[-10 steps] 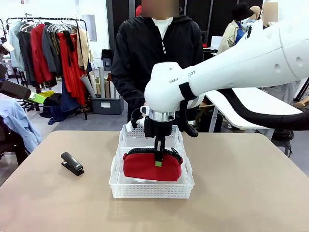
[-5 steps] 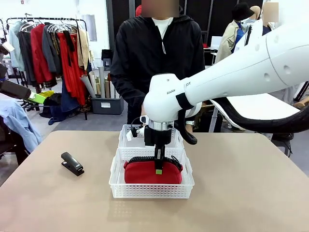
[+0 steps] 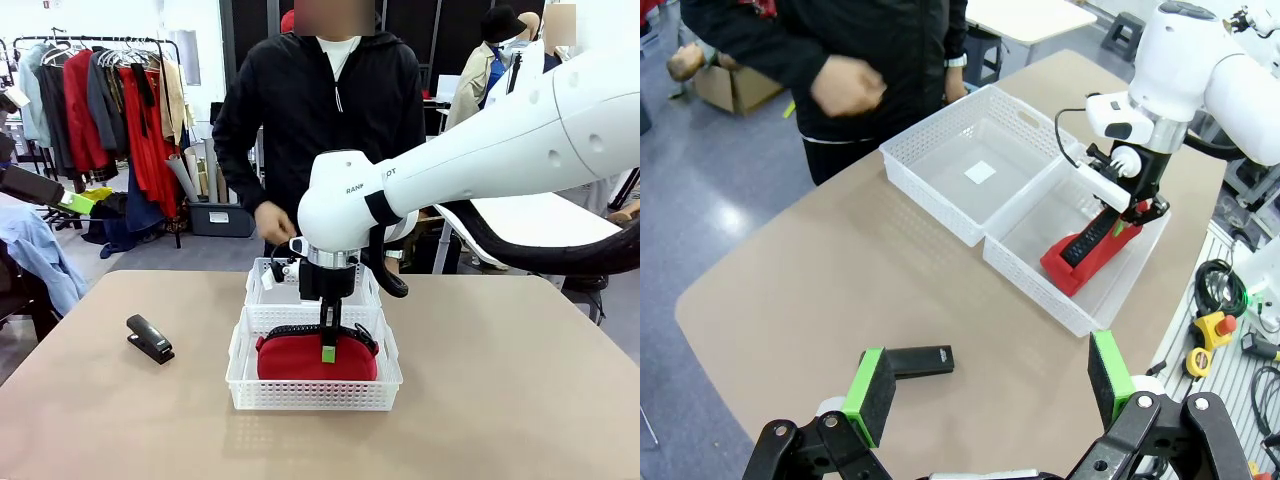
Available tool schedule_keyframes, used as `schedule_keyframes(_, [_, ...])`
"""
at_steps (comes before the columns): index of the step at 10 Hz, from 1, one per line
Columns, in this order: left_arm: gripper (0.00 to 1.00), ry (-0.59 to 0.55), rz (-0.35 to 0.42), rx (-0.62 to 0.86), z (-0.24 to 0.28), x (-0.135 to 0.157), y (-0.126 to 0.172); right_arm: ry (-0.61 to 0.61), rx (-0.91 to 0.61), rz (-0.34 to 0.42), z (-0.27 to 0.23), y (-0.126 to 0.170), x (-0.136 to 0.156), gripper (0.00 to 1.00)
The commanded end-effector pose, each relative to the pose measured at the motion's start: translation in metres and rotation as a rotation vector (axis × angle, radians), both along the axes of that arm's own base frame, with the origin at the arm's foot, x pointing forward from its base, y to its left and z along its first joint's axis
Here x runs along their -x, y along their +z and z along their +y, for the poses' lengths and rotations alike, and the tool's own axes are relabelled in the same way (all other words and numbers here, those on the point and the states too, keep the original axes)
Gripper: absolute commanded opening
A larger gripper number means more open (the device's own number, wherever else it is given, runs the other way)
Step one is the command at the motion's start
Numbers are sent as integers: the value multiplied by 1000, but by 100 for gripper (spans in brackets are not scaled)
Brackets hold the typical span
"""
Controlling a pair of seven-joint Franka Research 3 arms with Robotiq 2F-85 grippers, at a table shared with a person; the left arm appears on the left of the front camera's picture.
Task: Distribute items into two baskets.
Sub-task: Place the picked Pencil pouch into the Organizing basket as instructed by the person.
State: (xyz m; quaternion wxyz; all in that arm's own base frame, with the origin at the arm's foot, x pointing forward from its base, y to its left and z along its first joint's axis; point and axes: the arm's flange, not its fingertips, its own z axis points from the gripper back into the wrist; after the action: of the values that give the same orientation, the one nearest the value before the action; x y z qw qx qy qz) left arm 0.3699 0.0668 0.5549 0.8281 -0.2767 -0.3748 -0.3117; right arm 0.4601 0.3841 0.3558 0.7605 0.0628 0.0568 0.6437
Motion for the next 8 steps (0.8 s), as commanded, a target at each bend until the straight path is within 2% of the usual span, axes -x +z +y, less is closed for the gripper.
schedule_keyframes(1, [100, 2, -12, 3, 0, 0, 1, 18, -15, -9, -8, 10, 5, 92])
schedule_keyframes(2, [100, 2, -12, 3, 0, 0, 1, 18, -19, -23, -12, 19, 8, 100])
schedule_keyframes(5, [100, 2, -12, 3, 0, 0, 1, 33, -25, -50, -18, 42, 19, 100])
schedule_keyframes(8, [100, 2, -12, 3, 0, 0, 1, 30, -5, -24, -19, 52, 28, 100])
